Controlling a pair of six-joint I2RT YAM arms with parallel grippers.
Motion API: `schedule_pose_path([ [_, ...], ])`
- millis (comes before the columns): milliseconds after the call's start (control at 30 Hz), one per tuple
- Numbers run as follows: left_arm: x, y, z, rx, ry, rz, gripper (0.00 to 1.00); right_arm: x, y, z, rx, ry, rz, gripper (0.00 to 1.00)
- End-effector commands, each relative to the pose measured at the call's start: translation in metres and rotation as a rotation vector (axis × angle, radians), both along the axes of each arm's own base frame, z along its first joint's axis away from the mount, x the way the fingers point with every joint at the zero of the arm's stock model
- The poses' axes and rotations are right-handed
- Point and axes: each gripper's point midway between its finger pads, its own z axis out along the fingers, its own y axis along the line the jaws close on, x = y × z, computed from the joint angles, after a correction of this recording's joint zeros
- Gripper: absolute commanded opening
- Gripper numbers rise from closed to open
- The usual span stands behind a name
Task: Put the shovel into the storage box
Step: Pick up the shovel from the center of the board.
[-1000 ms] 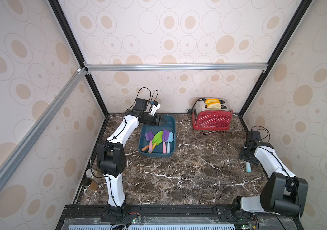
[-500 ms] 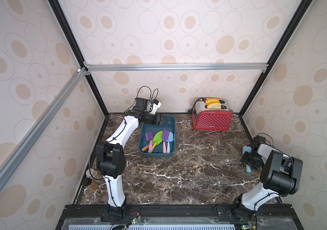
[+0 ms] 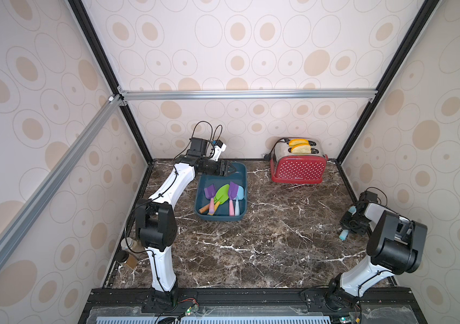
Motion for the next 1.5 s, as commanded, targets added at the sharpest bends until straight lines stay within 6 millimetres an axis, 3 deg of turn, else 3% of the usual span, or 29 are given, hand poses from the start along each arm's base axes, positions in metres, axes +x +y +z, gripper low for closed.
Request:
schedule_pose_path([
  [0, -0.002, -0.005, 0.01, -0.031, -0.02, -0.008, 0.69, -0.007, 0.033, 0.0, 0.057, 0.024, 0.082, 0.0],
  [133, -0.005, -0.013, 0.008, -0.067, -0.009, -0.019, 0.7, 0.004, 0.073, 0.029, 0.01, -0.014, 0.241, 0.0],
  [300, -0.016, -0.031, 0.016, -0.158, -0.005, -0.071, 0.76, 0.014, 0.142, 0.077, -0.02, -0.121, 0.481, 0.0],
  [500, -0.02, -0.049, 0.026, -0.34, 0.011, -0.098, 0.8, 0.008, 0.212, 0.13, 0.009, -0.252, 0.701, 0.0],
  [600, -0.024, -0.06, 0.026, -0.395, 0.035, -0.11, 0.82, 0.002, 0.243, 0.147, 0.043, -0.289, 0.8, 0.0],
  [967, -0.053, -0.104, 0.034, -0.399, 0.026, -0.168, 0.79, -0.004, 0.313, 0.169, 0.019, -0.323, 1.017, 0.0],
  [1300, -0.079, -0.134, 0.023, -0.28, -0.011, -0.188, 0.74, -0.006, 0.34, 0.174, -0.002, -0.336, 1.098, 0.0],
  [1467, -0.078, -0.144, 0.015, -0.266, 0.005, -0.192, 0.71, -0.008, 0.35, 0.179, -0.01, -0.348, 1.125, 0.0],
])
